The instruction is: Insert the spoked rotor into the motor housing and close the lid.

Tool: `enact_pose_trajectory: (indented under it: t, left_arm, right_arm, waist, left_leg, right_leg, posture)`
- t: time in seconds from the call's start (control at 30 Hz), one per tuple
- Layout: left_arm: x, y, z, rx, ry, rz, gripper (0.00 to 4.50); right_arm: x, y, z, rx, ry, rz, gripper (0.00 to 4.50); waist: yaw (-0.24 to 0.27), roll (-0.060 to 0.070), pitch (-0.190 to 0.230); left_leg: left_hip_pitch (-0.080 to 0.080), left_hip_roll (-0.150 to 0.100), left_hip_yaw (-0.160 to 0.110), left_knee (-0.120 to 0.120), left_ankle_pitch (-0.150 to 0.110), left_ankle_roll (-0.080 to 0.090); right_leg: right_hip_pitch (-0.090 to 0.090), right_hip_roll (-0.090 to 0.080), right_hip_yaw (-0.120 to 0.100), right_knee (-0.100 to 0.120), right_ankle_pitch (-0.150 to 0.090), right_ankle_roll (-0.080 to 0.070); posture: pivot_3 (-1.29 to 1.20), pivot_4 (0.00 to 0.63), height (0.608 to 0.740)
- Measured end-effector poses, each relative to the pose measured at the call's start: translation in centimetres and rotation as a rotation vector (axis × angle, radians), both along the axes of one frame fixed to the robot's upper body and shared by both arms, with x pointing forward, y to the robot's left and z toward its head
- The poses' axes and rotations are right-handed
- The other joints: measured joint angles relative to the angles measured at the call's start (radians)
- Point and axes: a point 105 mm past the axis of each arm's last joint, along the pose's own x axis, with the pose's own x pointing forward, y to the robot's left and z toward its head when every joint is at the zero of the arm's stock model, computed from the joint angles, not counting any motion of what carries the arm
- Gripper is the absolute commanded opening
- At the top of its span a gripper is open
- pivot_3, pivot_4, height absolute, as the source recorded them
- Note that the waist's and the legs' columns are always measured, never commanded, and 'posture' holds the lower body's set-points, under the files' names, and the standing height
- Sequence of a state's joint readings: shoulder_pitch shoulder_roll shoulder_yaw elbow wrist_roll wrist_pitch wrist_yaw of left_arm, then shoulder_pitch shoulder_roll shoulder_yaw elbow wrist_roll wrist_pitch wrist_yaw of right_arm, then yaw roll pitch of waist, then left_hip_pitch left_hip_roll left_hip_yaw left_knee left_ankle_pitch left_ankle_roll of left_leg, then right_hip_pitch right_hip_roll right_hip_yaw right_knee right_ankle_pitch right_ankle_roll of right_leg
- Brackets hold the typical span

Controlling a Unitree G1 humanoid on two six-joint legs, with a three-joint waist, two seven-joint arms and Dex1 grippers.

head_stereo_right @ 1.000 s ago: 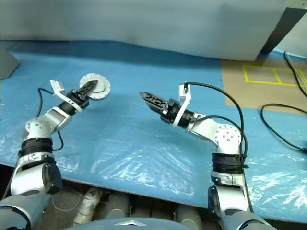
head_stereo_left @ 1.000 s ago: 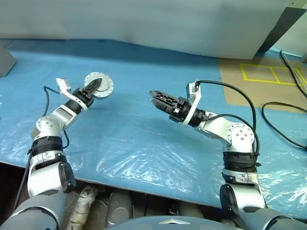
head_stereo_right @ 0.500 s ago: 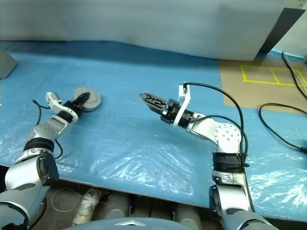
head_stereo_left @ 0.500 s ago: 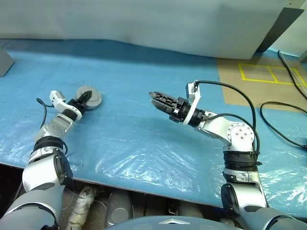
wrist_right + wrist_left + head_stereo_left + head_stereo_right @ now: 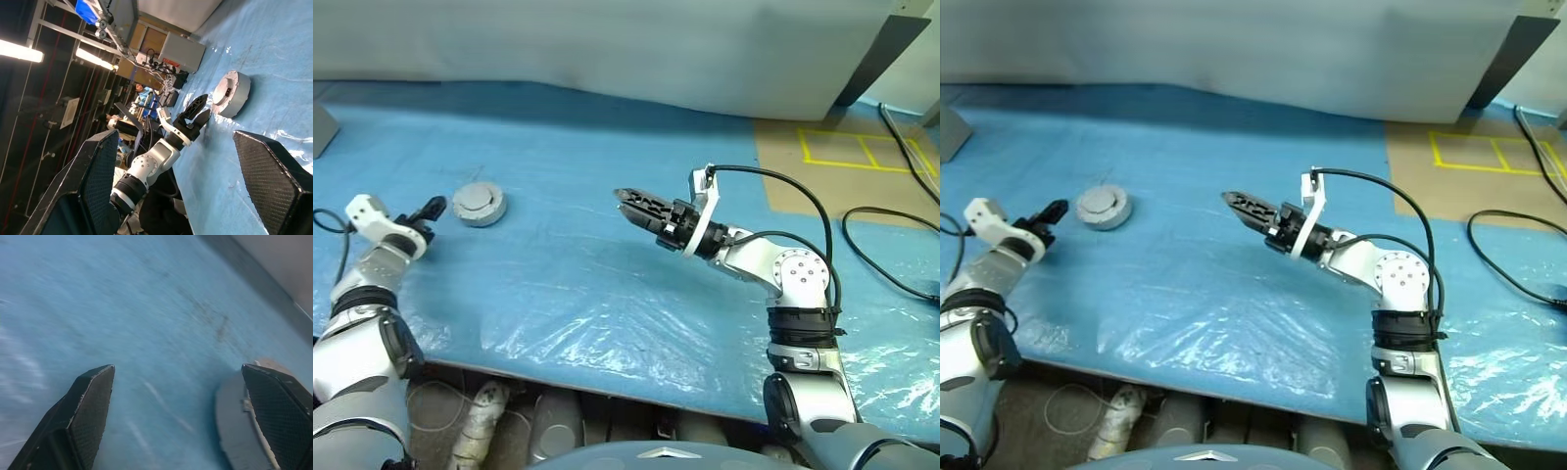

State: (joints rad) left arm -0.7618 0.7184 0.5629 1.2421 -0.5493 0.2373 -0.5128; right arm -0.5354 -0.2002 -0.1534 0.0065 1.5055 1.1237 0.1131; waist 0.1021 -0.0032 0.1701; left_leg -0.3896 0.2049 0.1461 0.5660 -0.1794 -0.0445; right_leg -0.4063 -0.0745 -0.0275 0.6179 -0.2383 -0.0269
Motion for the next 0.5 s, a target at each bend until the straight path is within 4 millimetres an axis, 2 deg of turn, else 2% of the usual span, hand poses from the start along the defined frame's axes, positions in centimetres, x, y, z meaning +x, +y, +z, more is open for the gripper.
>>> enact_pose_trajectory:
  t: [0.13,0.2,0.27,0.3,0.37,0.4,0.47,0.5]
  left_arm:
    - [-0.8,1.6,1.4,0.027,-0.036,0.009,4.36]
    - [-0.5,1.2,2.5,0.031,-0.079,-0.032,4.36]
    - [0.4,-0.2,4.0,0.062,-0.128,-0.130,4.36]
    - [0.9,-1.4,5.1,0.100,-0.154,-0.206,4.36]
    - [2.4,-6.0,8.2,0.203,-0.252,-0.430,4.36]
    - [2.7,-7.7,9.1,0.233,-0.280,-0.502,4.36]
    - [2.7,-12.7,11.2,0.310,-0.361,-0.698,4.36]
    - [2.4,-14.6,11.6,0.331,-0.386,-0.771,4.36]
  right_arm:
    - [0.0,0.1,-0.1,-0.001,-0.001,-0.002,3.89]
    - [0.1,0.1,-0.1,-0.001,-0.006,-0.003,3.89]
    - [0.2,-0.1,-0.2,-0.029,-0.030,-0.018,3.89]
    - [0.4,-0.4,-0.1,-0.061,-0.059,-0.039,3.89]
    - [0.9,-1.4,0.5,-0.130,-0.155,-0.108,3.89]
    - [1.0,-1.7,0.7,-0.146,-0.190,-0.126,3.89]
    - [1.2,-2.3,1.2,-0.200,-0.276,-0.173,3.89]
    - [1.4,-2.6,1.2,-0.229,-0.307,-0.188,3.89]
  waist:
    - [0.003,0.000,0.000]
    - [0.006,0.000,0.000]
    - [0.009,0.000,0.000]
    - [0.012,0.000,0.000]
    - [0.023,-0.001,0.000]
    - [0.025,-0.001,0.000]
    - [0.023,-0.001,0.000]
    - [0.021,-0.001,0.000]
  left_leg:
    - [0.000,0.000,0.000,0.000,0.000,0.000]
    - [0.000,0.000,0.000,0.001,0.000,0.000]
    - [0.000,0.000,0.000,0.001,0.000,0.000]
    - [0.000,0.000,0.000,0.001,0.000,0.000]
    - [-0.001,0.000,0.000,0.002,0.000,0.000]
    - [-0.001,0.000,0.001,0.002,0.000,0.000]
    - [-0.001,0.000,0.001,0.002,0.000,0.000]
    - [-0.001,0.000,0.001,0.002,0.000,0.000]
  right_leg:
    - [0.000,-0.001,0.000,0.001,0.000,0.000]
    - [0.000,-0.001,0.000,0.001,0.000,0.000]
    - [0.001,-0.001,0.000,0.001,0.000,0.000]
    - [0.000,-0.001,0.000,0.001,0.000,0.000]
    - [0.001,-0.002,0.000,0.001,0.000,0.000]
    - [0.001,-0.002,0.000,0.002,0.000,0.000]
    - [0.000,-0.002,0.000,0.002,0.000,-0.001]
    - [0.000,-0.002,0.000,0.002,0.000,-0.001]
  posture:
    - [0.00,0.150,0.740]
    - [0.00,0.150,0.740]
    - [0.00,0.150,0.740]
    - [0.00,0.150,0.740]
    - [0.00,0.150,0.740]
    - [0.00,0.150,0.740]
    - [0.00,0.150,0.740]
    - [0.00,0.150,0.740]
